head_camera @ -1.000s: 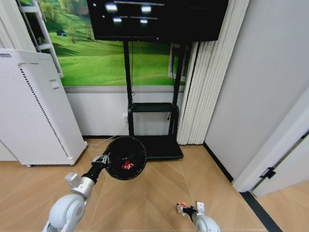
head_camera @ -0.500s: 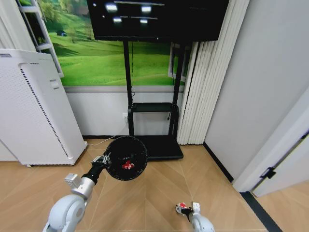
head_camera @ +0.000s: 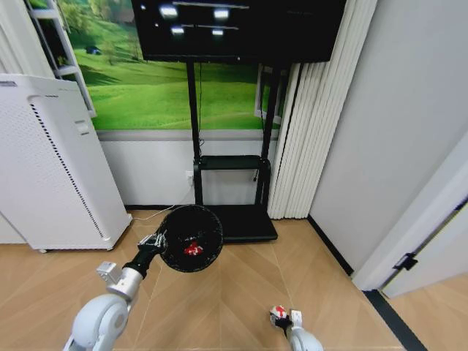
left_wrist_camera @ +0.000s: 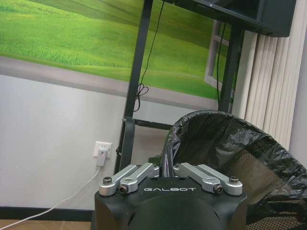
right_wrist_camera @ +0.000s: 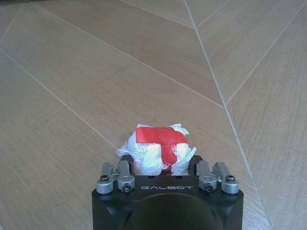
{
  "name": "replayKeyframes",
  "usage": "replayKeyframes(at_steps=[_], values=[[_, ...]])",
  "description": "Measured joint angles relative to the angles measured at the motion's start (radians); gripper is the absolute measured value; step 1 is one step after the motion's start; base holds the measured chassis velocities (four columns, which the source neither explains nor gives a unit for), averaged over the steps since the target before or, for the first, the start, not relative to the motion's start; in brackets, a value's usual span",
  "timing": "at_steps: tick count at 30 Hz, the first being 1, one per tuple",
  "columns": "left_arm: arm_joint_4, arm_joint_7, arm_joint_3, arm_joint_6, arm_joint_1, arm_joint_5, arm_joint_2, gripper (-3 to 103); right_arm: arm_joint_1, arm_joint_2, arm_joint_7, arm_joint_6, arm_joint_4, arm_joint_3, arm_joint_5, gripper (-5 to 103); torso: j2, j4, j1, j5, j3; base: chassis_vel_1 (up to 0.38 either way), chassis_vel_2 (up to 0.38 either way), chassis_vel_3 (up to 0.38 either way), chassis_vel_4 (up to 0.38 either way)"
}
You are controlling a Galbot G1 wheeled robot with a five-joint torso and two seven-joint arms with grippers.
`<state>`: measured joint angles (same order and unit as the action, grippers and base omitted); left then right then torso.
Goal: Pick up the trash bin and place the garbage on the floor into it.
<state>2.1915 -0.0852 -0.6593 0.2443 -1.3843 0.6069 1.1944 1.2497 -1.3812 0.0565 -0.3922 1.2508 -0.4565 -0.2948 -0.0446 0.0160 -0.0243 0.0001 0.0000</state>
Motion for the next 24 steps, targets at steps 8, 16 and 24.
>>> replayKeyframes(at_steps=[8,16,24], values=[[-0.006,-0.001,0.007,0.0,0.002,-0.002,0.006,7,0.007,0.003,-0.003,0.002,0.011,-0.002,-0.004,42,0.0,-0.0001,0.0,0.0,0.0,0.0,0.0,0.0,0.0],[-0.016,-0.007,-0.001,-0.003,-0.003,-0.006,0.014,7,0.019,0.013,0.027,0.014,0.069,-0.044,-0.063,42,0.0,0.0,0.0,0.0001,0.0,0.0,0.0,0.0,0.0],[-0.066,-0.029,-0.035,-0.01,0.0,-0.001,0.019,7,0.022,0.058,0.056,-0.002,0.243,-0.21,-0.188,42,0.0,-0.0001,0.0,-0.0002,0.0,0.0,0.0,0.0,0.0]])
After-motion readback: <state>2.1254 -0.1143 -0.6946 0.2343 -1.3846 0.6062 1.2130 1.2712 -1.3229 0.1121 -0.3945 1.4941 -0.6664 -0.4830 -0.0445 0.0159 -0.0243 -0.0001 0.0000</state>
